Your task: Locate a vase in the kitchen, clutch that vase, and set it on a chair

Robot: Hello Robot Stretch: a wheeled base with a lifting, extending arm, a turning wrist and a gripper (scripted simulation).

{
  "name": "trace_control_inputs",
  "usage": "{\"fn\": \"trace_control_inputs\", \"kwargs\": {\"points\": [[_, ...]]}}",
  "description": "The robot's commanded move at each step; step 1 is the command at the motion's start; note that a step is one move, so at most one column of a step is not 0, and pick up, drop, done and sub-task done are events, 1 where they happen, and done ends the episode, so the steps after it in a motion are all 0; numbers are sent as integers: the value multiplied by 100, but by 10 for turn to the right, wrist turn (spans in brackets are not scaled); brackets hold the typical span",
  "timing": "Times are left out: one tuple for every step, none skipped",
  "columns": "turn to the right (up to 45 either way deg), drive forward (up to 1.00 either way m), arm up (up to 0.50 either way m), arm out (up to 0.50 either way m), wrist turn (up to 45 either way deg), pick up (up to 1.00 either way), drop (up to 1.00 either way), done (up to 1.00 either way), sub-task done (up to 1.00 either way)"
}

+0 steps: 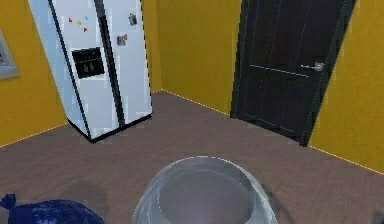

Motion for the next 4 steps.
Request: {"fn": "trace_control_inputs", "kwargs": {"points": [[0, 0, 0, 48, 0, 0, 0, 0, 0], [0, 0, 0, 0, 390, 0, 0, 0, 0], [0, 0, -34, 0, 0, 0, 0, 0, 0], [0, 0, -50, 0, 0, 0, 0, 0, 0]]}}
